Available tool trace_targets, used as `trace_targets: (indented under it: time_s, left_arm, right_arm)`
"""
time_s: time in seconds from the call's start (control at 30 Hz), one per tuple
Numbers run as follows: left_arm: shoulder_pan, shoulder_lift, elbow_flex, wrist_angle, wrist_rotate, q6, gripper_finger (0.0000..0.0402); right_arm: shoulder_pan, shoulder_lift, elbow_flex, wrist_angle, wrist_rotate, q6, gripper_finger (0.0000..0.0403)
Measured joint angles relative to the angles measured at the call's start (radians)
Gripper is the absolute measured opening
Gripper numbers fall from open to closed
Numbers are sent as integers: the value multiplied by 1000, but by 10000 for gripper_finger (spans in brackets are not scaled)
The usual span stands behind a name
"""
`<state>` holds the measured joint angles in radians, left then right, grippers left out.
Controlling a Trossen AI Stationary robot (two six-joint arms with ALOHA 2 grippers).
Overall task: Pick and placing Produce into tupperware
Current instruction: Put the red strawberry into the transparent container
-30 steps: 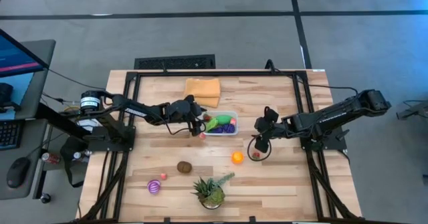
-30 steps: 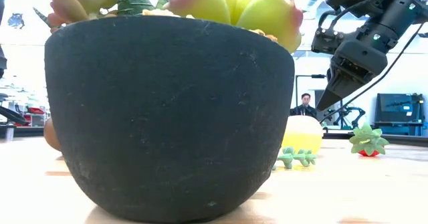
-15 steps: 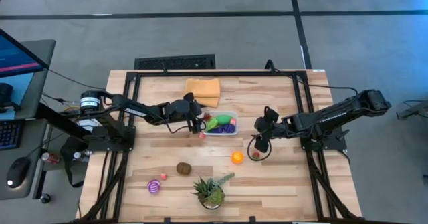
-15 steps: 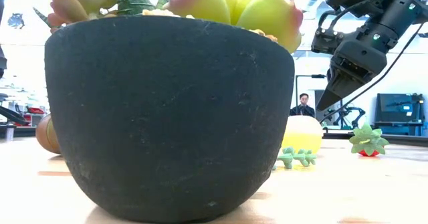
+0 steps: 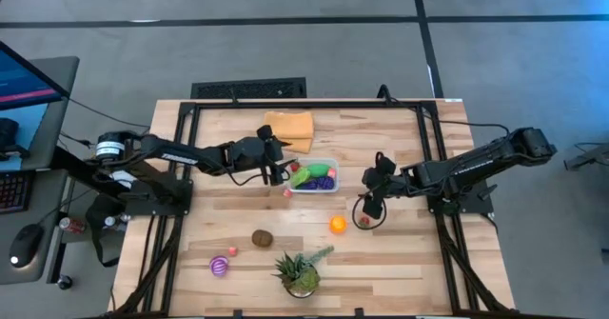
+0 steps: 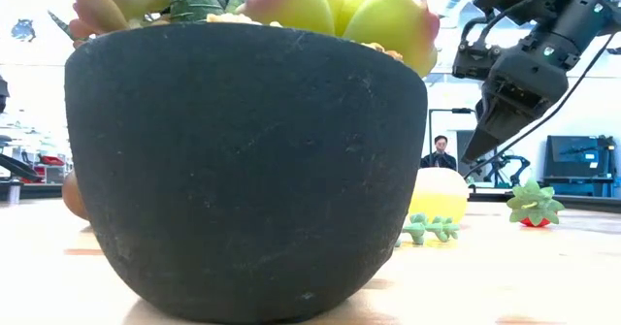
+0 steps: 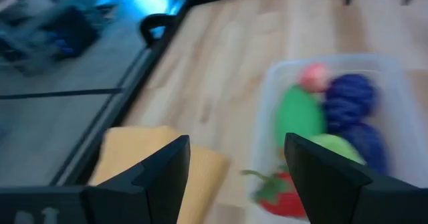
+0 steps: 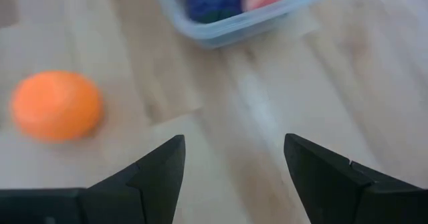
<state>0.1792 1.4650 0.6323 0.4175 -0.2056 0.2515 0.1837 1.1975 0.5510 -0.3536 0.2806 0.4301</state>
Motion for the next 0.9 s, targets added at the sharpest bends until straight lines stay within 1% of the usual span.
trace_targets:
  time_s: [0.1, 0.2, 0.27, 0.4, 0.53, 0.67, 0.8, 0.9]
  left_arm:
    - [-26, -43, 1, -69, 64, -15, 236]
    - [-61, -80, 1, -131, 131, -28, 236]
    - [-89, -96, 1, -172, 156, -31, 236]
    - [-146, -107, 1, -232, 145, -38, 236]
    - [-178, -107, 1, -268, 121, -74, 236]
    - [-195, -106, 1, -288, 121, -108, 236]
    - [-202, -106, 1, -301, 121, -123, 236]
    - [-204, -106, 1, -311, 121, -143, 236]
  right_arm:
    - [6, -1, 0, 15, -73, 6, 249]
    - [32, -1, 1, 38, -124, 9, 249]
    - [54, -1, 1, 51, -149, 12, 249]
    - [104, -2, 1, 20, -162, 69, 249]
    - [159, 0, 1, -2, -162, 154, 249]
    - [224, 1, 1, -4, -138, 205, 249]
    - [292, 1, 1, -5, -33, 216, 249]
    - [332, 19, 1, 0, 29, 183, 249]
